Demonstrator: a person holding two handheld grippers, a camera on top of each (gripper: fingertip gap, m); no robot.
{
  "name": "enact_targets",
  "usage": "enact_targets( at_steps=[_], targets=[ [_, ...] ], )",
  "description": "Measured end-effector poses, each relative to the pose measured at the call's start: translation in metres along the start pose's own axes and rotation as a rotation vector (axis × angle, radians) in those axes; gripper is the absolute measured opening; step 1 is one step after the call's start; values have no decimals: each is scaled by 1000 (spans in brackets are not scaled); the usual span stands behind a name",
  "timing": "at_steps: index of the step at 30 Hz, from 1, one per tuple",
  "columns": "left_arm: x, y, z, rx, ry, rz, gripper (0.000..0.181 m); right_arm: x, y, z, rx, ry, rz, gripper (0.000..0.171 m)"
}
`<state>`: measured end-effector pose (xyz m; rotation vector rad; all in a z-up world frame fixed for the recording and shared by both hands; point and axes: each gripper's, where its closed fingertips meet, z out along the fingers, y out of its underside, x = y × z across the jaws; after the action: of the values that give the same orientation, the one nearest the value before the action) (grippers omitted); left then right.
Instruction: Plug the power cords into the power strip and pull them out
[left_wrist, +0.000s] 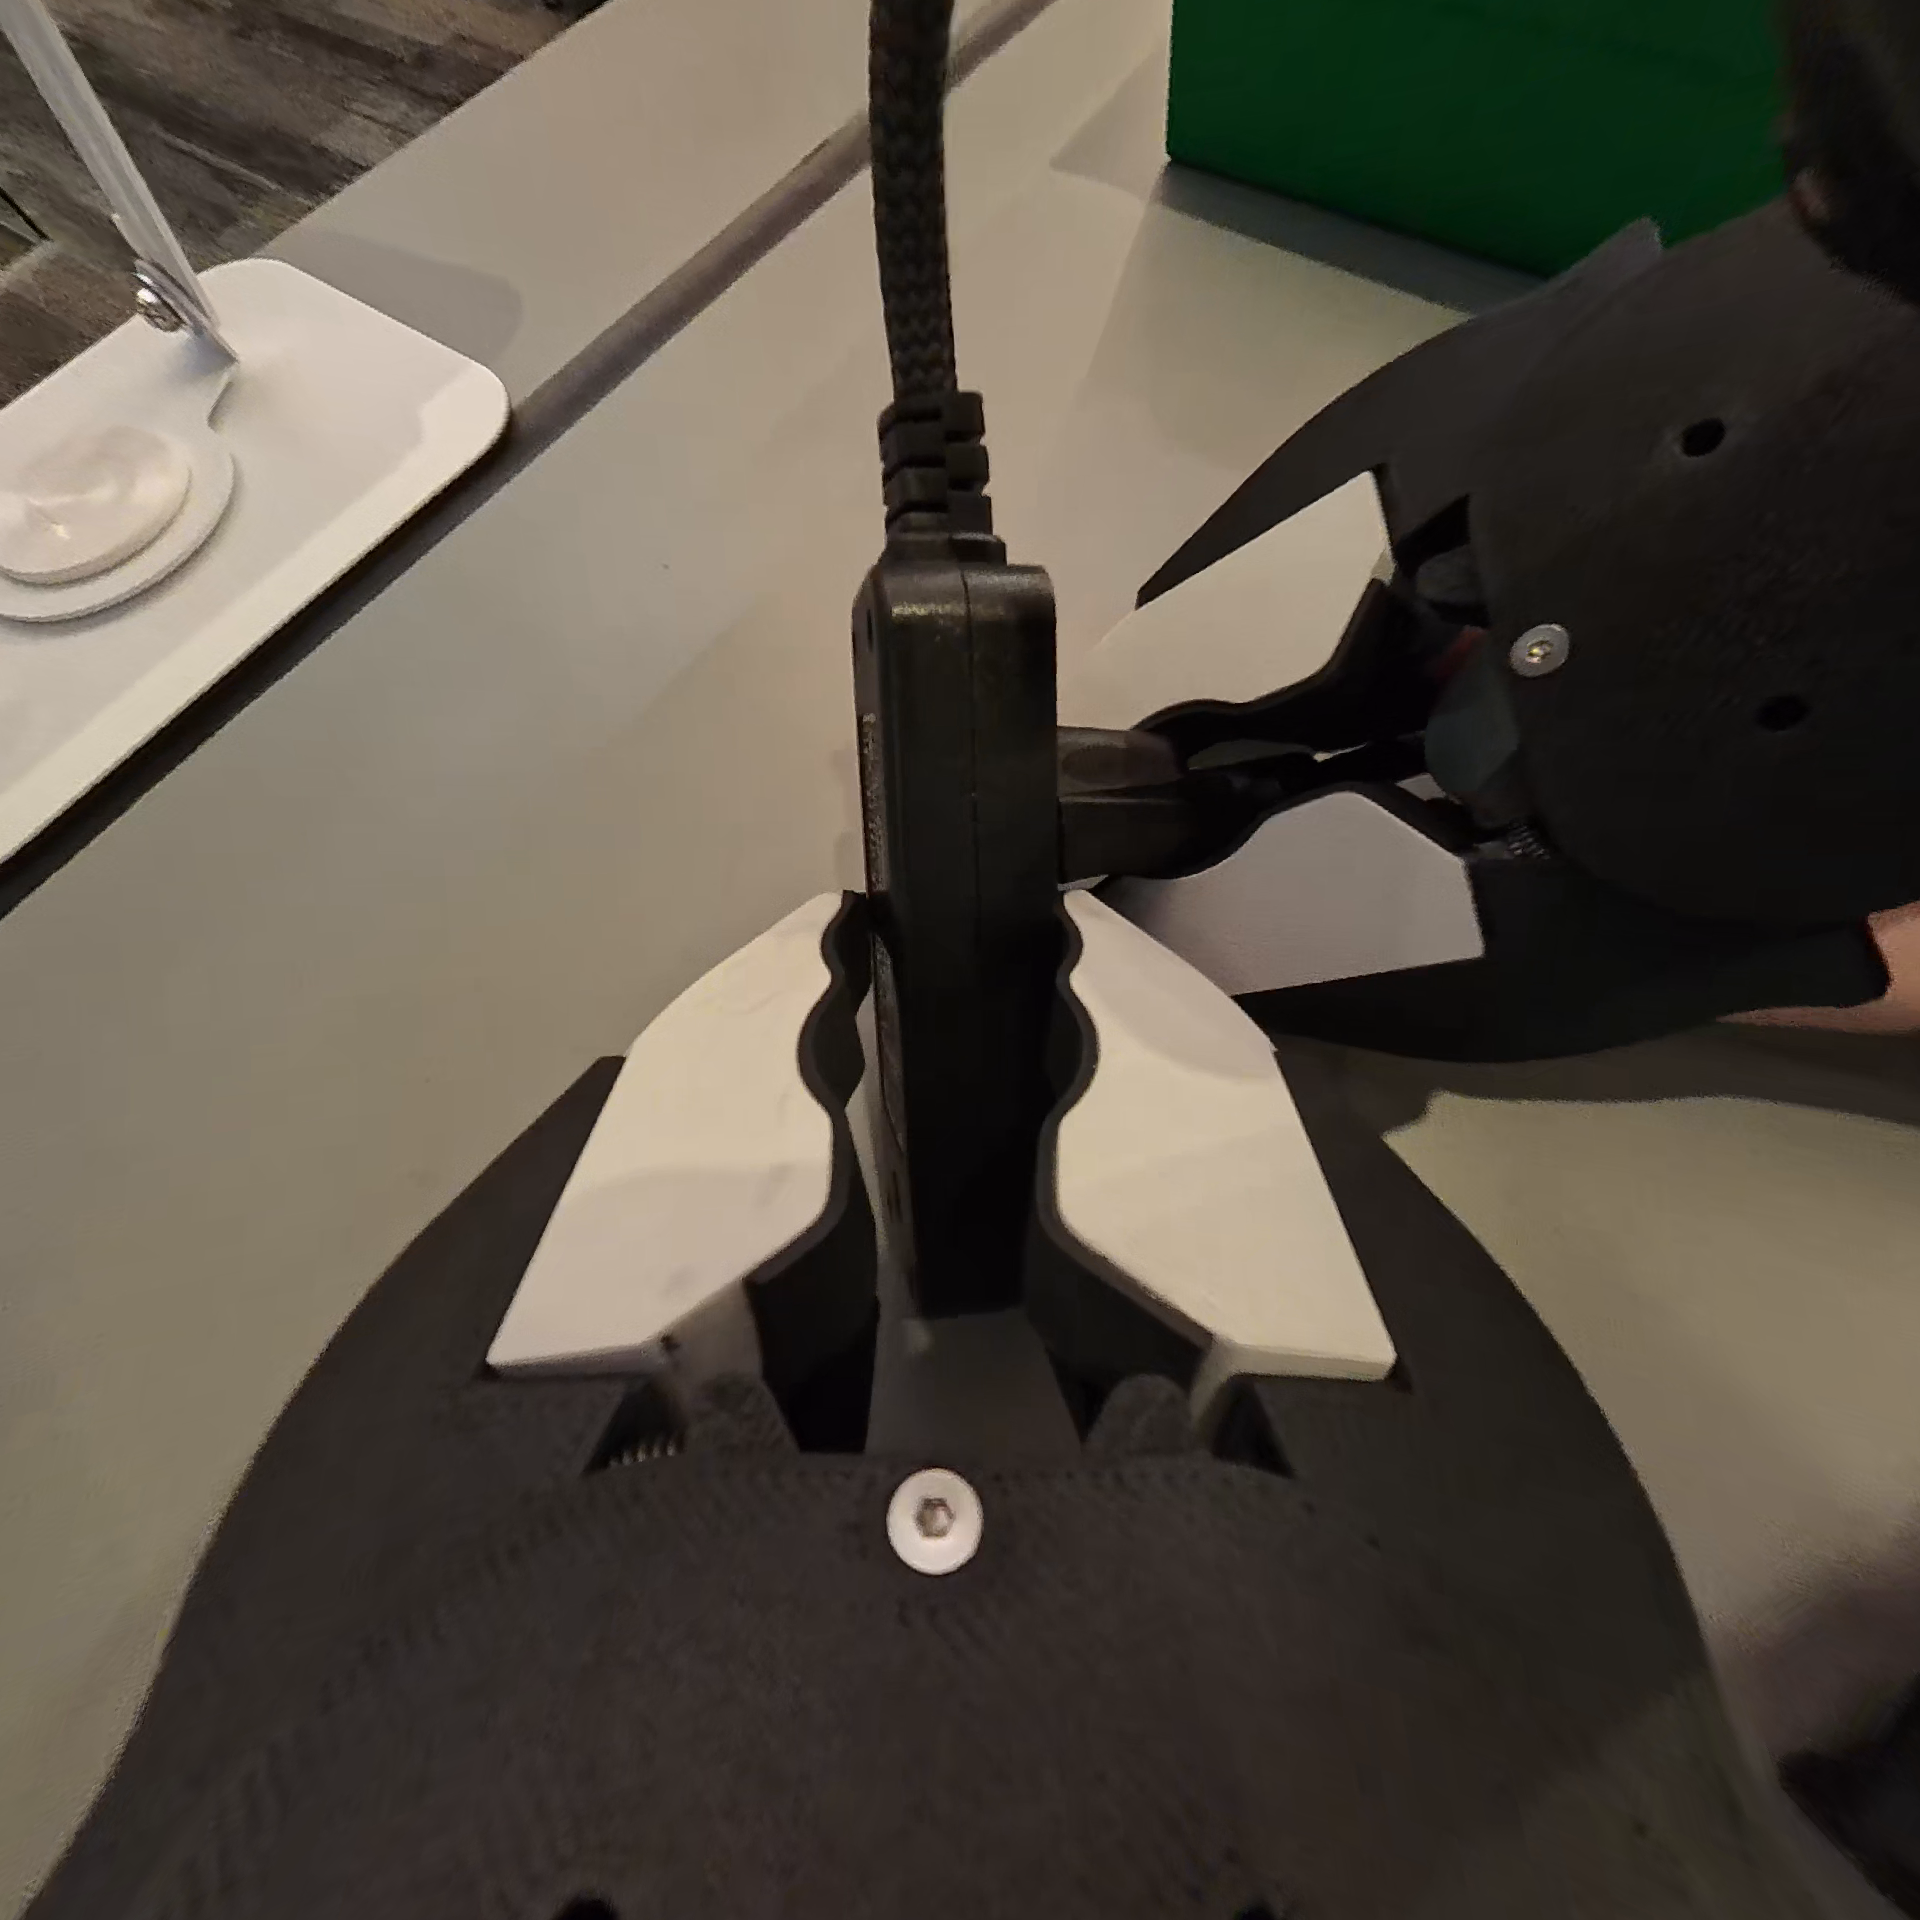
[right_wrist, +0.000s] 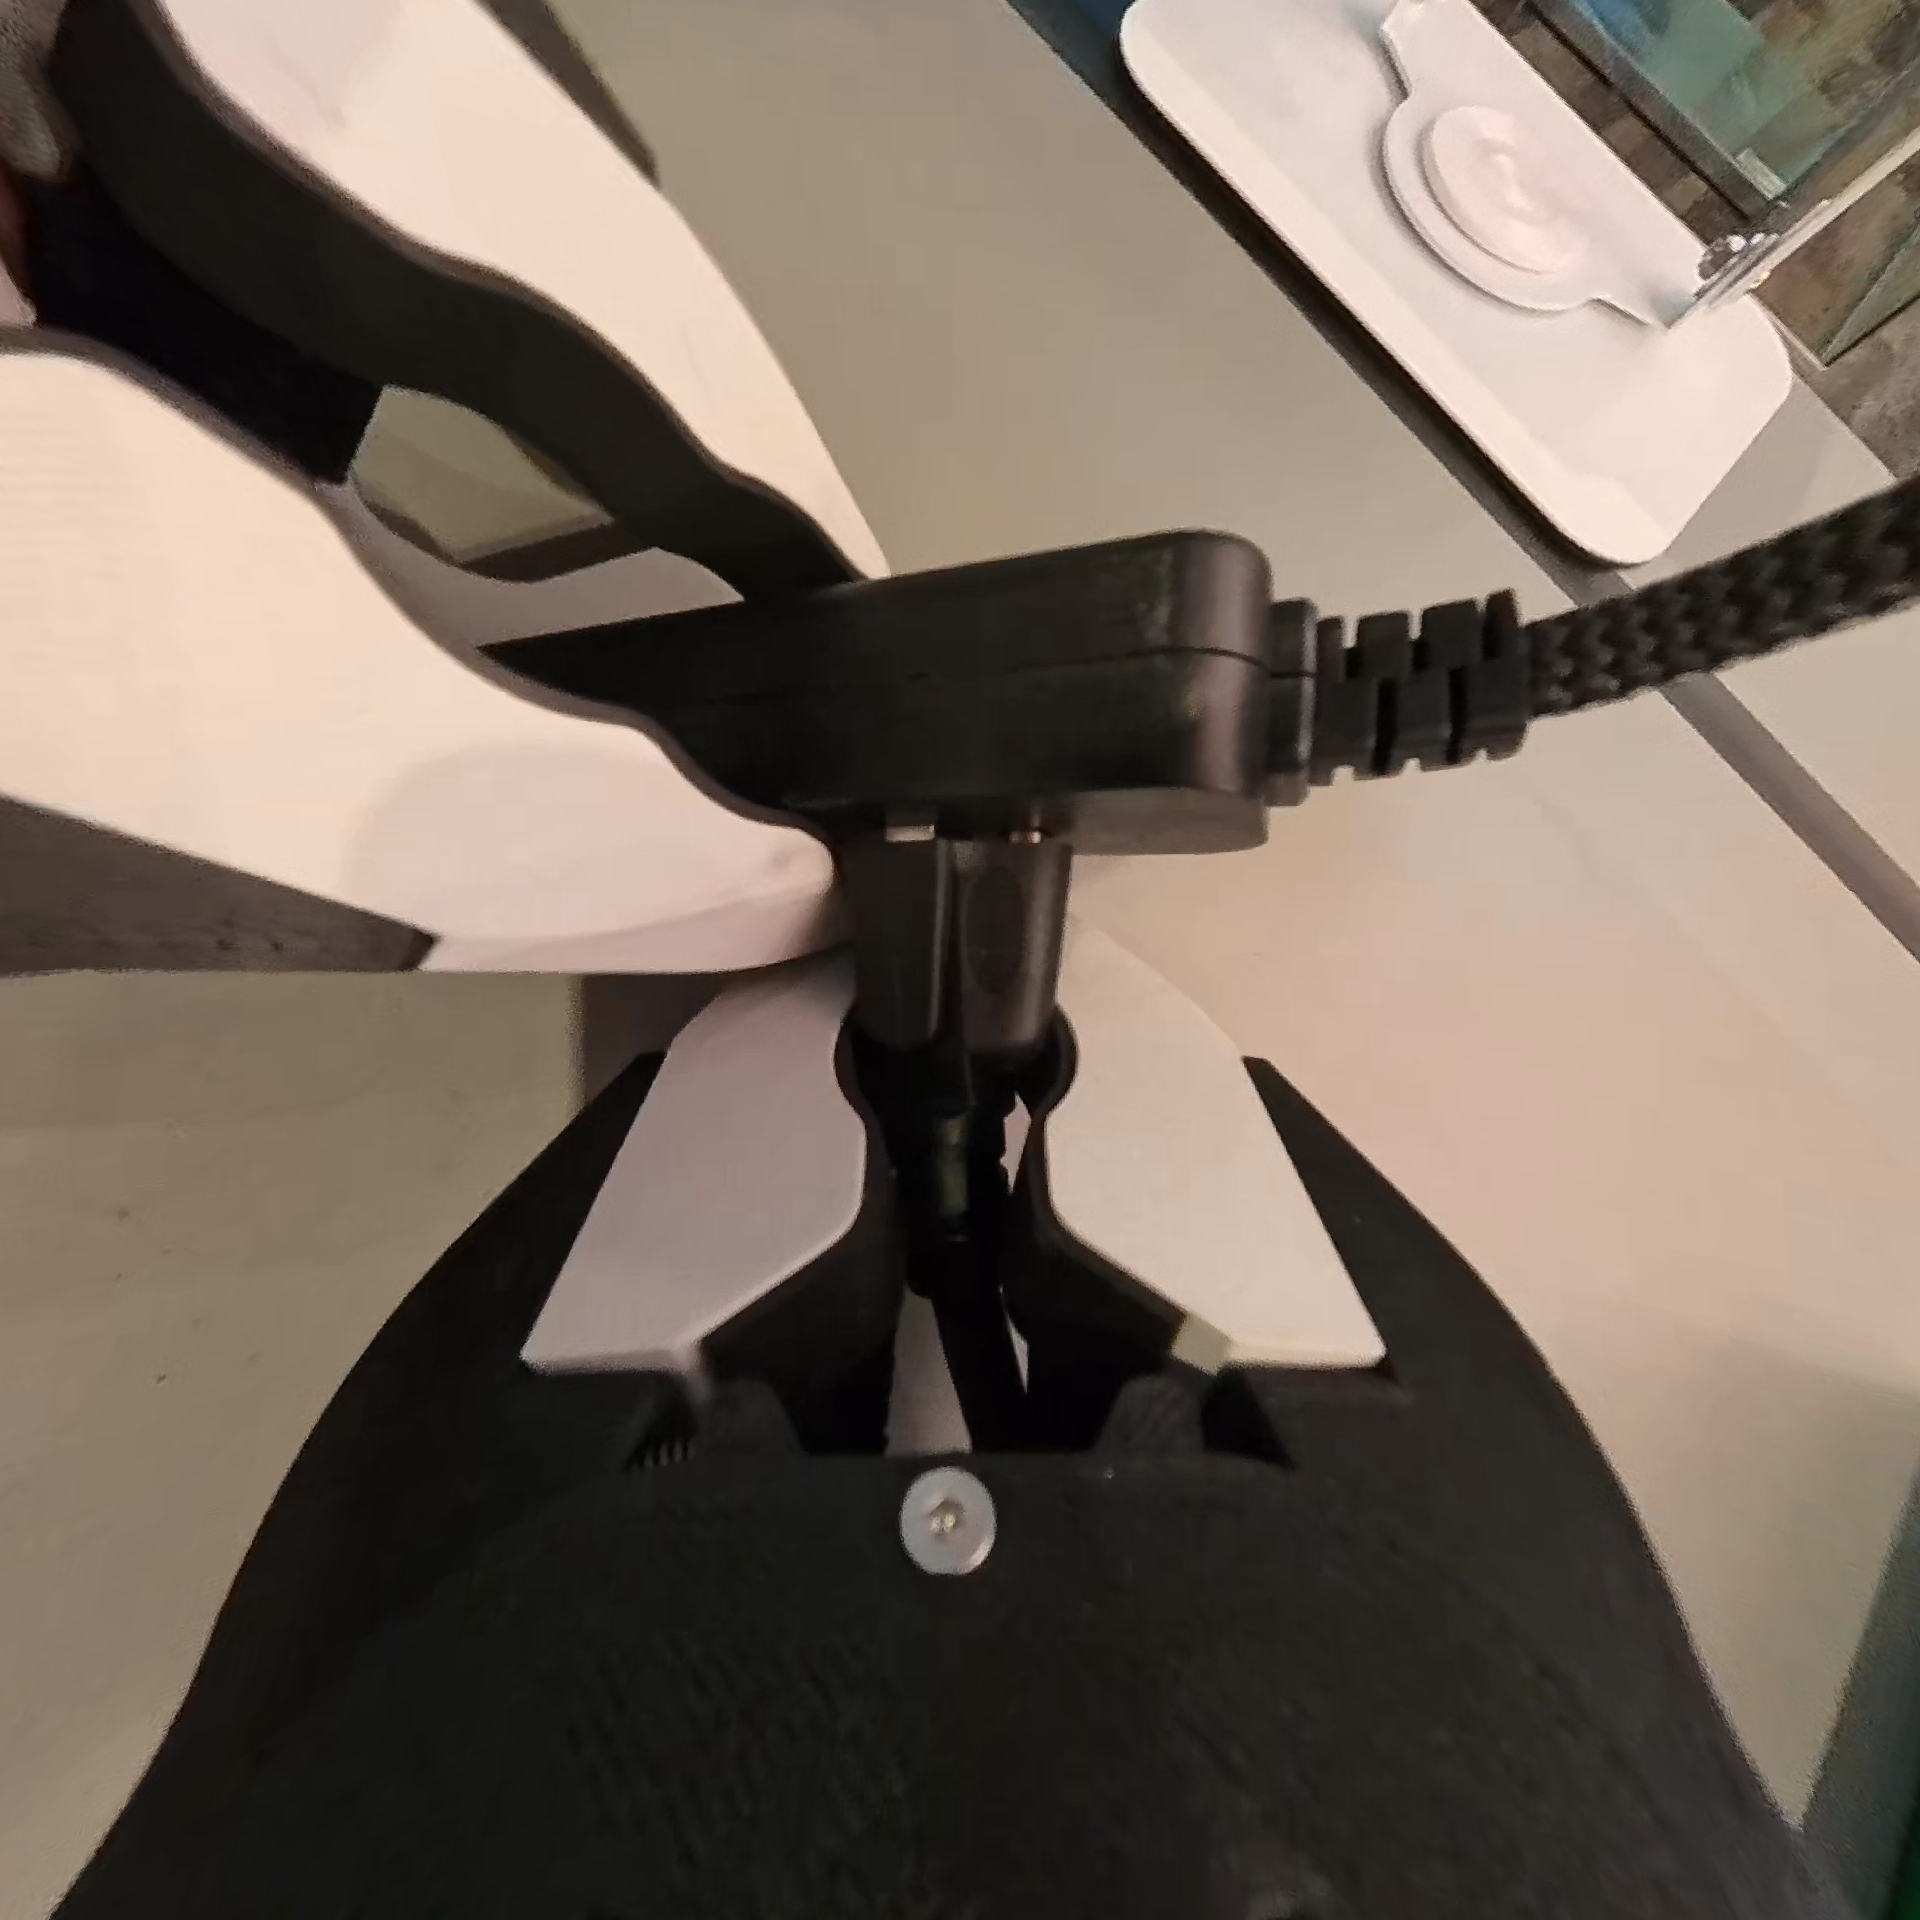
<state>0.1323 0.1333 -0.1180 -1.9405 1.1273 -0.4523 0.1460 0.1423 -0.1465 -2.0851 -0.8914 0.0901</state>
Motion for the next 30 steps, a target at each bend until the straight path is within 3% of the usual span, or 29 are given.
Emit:
enact_targets(
  at_steps=[6, 10, 15, 22, 27, 30],
  targets=[
    [-5, -9, 7, 64, -77, -50, 27, 3, 1, 2, -15, -2, 254, 21],
    [-7, -11, 7, 64, -93, 22, 27, 2, -1, 0, -1, -20, 278, 21],
    [-2, -11, 3, 68, -1, 33, 29, 1, -2, -4, 22, -30, 163, 22],
    [-1, -7, -6, 64, -3, 45, 30, -2, -7, -8, 50, 21, 31, 23],
    [2, -9, -3, 133, -122, 152, 29, 12, -8, -13, 48, 202, -144, 20],
    [-3, -6, -2, 102, -97, 89, 32, 16, -13, -14, 44, 298, -252, 22]
  ],
)
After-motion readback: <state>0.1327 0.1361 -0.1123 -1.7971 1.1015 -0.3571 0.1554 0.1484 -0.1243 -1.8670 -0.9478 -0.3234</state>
